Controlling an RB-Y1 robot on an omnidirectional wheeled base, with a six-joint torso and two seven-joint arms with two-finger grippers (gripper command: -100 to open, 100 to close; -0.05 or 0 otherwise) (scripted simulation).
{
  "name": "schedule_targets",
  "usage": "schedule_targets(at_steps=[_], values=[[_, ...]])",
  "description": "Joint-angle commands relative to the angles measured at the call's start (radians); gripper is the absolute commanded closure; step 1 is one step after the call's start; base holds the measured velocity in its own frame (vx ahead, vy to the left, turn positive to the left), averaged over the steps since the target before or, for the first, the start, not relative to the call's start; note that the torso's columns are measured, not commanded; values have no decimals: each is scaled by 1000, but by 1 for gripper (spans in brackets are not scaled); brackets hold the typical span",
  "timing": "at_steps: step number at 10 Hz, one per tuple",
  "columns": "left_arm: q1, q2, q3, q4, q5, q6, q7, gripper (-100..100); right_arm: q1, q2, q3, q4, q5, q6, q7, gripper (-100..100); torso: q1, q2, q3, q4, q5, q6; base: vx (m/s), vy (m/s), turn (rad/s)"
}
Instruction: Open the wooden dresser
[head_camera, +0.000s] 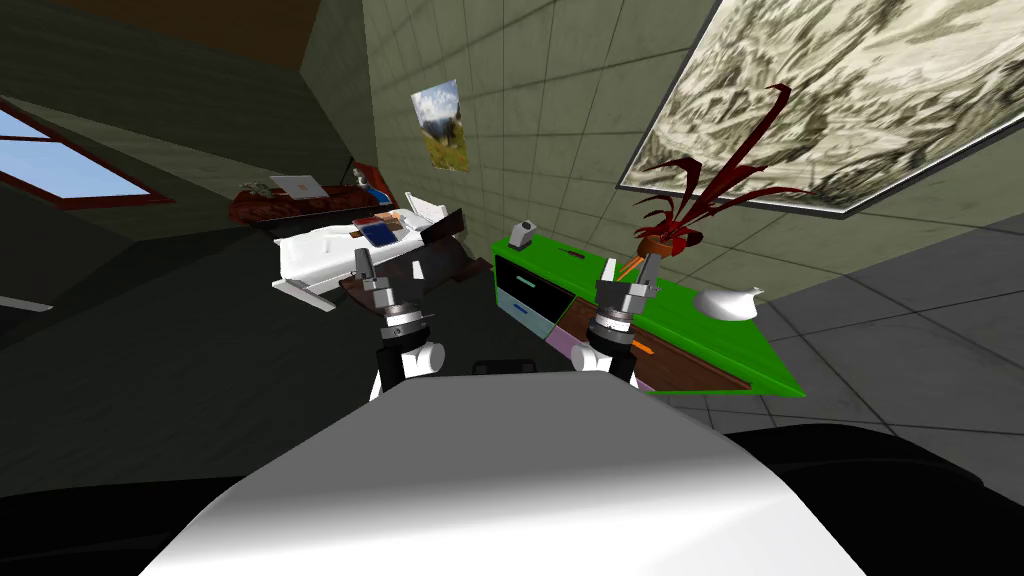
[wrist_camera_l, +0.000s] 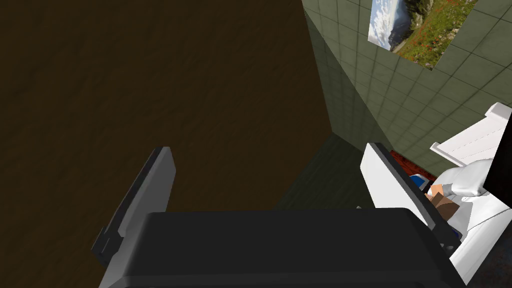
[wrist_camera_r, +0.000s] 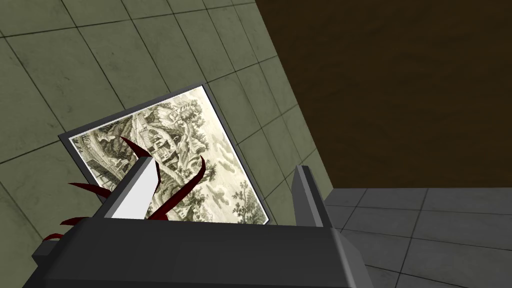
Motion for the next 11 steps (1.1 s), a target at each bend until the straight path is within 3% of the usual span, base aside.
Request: schedule_targets(at_steps=[1, 9, 10, 11], values=[[0, 0, 0, 0, 0, 0, 0, 0, 0, 0, 0, 0, 0, 0, 0, 0, 0, 40, -82, 41, 0, 0, 0, 0, 0], [0, 0, 0, 0, 0, 0, 0, 0, 0, 0, 0, 0, 0, 0, 0, 0, 0, 618, -1234, 617, 0, 0, 0, 0, 0], [0, 0, 0, 0, 0, 0, 0, 0, -4, -39, -1, 8, 13, 12, 9, -100, 0, 691, -1382, 691, 0, 0, 13, 12, 15], [0, 0, 0, 0, 0, 0, 0, 0, -9, -66, -1, 16, 26, 23, 18, -100, 0, 725, -1451, 724, 0, 0, 17, 20, 20]])
